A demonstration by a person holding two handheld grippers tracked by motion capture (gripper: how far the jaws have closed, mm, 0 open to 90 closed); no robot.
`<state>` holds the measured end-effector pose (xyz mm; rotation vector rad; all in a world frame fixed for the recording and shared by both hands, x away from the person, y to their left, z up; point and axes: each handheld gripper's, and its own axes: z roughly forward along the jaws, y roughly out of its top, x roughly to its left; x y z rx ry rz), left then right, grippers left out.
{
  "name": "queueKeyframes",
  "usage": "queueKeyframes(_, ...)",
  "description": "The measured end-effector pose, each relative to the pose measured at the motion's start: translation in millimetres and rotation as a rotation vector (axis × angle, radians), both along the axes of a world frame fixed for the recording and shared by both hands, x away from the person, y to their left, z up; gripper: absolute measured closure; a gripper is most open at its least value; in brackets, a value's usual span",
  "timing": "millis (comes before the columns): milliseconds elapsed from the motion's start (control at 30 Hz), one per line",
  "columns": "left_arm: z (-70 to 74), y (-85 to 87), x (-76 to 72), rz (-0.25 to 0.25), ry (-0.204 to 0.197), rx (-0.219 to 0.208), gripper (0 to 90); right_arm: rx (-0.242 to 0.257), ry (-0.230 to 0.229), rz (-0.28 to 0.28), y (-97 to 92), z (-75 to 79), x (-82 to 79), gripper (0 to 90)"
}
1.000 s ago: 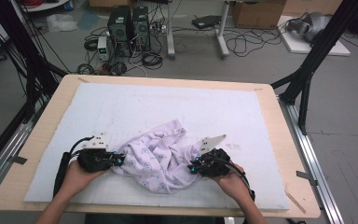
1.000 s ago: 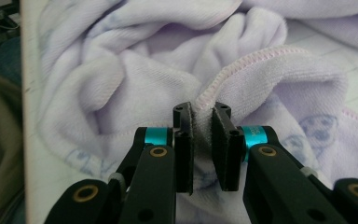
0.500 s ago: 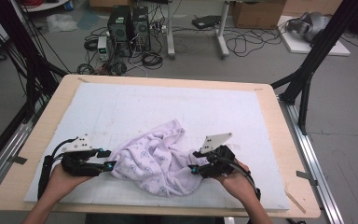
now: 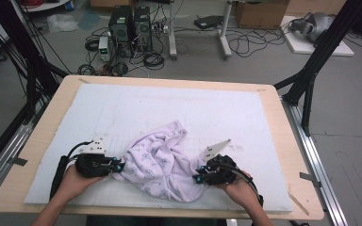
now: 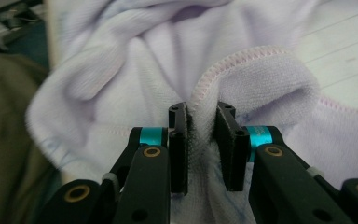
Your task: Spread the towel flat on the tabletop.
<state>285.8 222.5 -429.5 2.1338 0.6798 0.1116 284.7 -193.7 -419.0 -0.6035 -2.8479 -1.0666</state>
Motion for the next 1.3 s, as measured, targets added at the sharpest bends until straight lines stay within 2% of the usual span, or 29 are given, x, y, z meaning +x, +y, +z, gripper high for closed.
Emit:
queueKeyframes(100, 6.5, 1.7, -11.6, -0.028, -0.01, -0.013, 82.0, 0.002, 0.021, 0.044, 0.0, 2.2, -17.5, 76.3)
queueKeyframes(200, 14.3, 4.0, -16.8, -0.036, -0.038, -0.014, 78.3, 0.02, -0.029, 0.045, 3.1, 15.3, -27.9, 68.2)
queueKeyframes(300, 23.9, 8.7, -12.8, 0.002, -0.063, -0.025, 60.9, 0.082, -0.104, 0.014, 9.6, 37.1, -22.5, 60.2)
queueKeyframes(400, 34.0, 14.5, -5.5, 0.033, -0.083, -0.049, 51.8, 0.081, -0.164, 0.006, 27.2, 47.8, -7.4, 52.9)
queueKeyframes(433, 36.7, 16.2, -3.2, 0.042, -0.092, -0.058, 50.4, 0.081, -0.166, 0.004, 34.2, 48.5, -1.4, 52.2)
queueKeyframes(533, 39.4, 15.6, 6.4, 0.065, -0.101, -0.052, 50.9, 0.073, -0.17, 0.015, 56.1, 42.5, 16.4, 50.6)
queueKeyframes(633, 32.8, 4.5, 19.9, 0.077, -0.095, -0.024, 55.0, 0.027, -0.136, 0.016, 76.4, 27.0, 31.8, 48.7)
queueKeyframes(700, 26.0, -4.7, 29.7, 0.098, -0.084, 0.004, 57.1, -0.02, -0.12, 0.024, 87.0, 17.3, 36.3, 48.9)
queueKeyframes(733, 20.4, -11.3, 37.3, 0.104, -0.069, 0.017, 57.5, -0.036, -0.127, 0.029, 90.0, 14.0, 37.7, 51.4)
queueKeyframes(800, 11.2, -21.3, 46.6, 0.118, -0.047, 0.054, 58.9, -0.084, -0.131, 0.042, 94.4, 8.2, 39.2, 64.2)
queueKeyframes(867, 2.6, -28.2, 53.1, 0.118, -0.009, 0.097, 64.5, -0.103, -0.116, 0.061, 93.7, 6.3, 40.6, 79.5)
queueKeyframes(933, -3.1, -31.3, 55.1, 0.103, 0.021, 0.132, 71.6, -0.108, -0.116, 0.074, 88.9, 8.0, 41.7, 85.8)
queueKeyframes(1000, -4.7, -30.9, 52.6, 0.084, 0.029, 0.108, 81.5, -0.085, -0.12, 0.066, 79.6, 14.1, 41.5, 86.8)
queueKeyframes(1067, -4.2, -30.8, 49.1, 0.073, 0.023, 0.115, 88.1, -0.063, -0.131, 0.05, 68.5, 20.9, 40.5, 86.9)
queueKeyframes(1300, -3.5, -16.4, 27.1, 0.087, 0.027, 0.106, 89.6, -0.02, -0.19, -0.033, 26.4, 51.4, 39.7, 87.0)
